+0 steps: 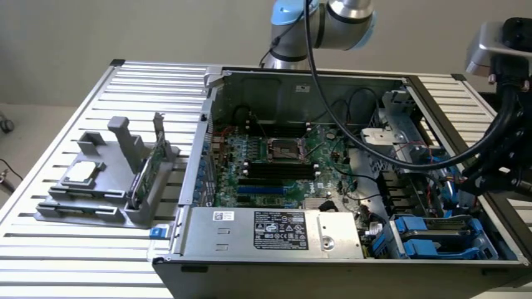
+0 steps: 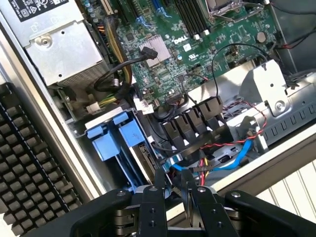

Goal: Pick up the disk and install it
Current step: 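Insert the first disk wire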

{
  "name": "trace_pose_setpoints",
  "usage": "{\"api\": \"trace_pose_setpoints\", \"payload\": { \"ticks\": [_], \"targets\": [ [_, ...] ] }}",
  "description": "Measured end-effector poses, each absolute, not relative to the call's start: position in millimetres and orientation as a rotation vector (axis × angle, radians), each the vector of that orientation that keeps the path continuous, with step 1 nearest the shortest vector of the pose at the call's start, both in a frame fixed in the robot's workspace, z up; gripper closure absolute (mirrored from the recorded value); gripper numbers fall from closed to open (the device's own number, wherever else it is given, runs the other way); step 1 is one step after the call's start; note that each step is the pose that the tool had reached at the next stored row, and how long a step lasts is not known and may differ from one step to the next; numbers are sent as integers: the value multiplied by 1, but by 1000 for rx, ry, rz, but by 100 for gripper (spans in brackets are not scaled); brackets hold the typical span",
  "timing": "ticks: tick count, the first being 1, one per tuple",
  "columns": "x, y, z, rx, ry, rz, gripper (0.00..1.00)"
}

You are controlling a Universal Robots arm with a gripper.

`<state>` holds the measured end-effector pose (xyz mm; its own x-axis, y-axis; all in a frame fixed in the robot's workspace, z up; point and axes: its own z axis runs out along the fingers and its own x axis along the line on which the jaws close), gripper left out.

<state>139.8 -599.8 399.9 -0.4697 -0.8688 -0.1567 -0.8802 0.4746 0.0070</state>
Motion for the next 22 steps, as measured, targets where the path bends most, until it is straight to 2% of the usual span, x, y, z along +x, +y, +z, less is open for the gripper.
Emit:
{"api": "trace_pose_setpoints", "payload": {
  "ticks": [22],
  "targets": [
    [140, -600, 404, -1085, 2788, 103, 72]
  ]
}}
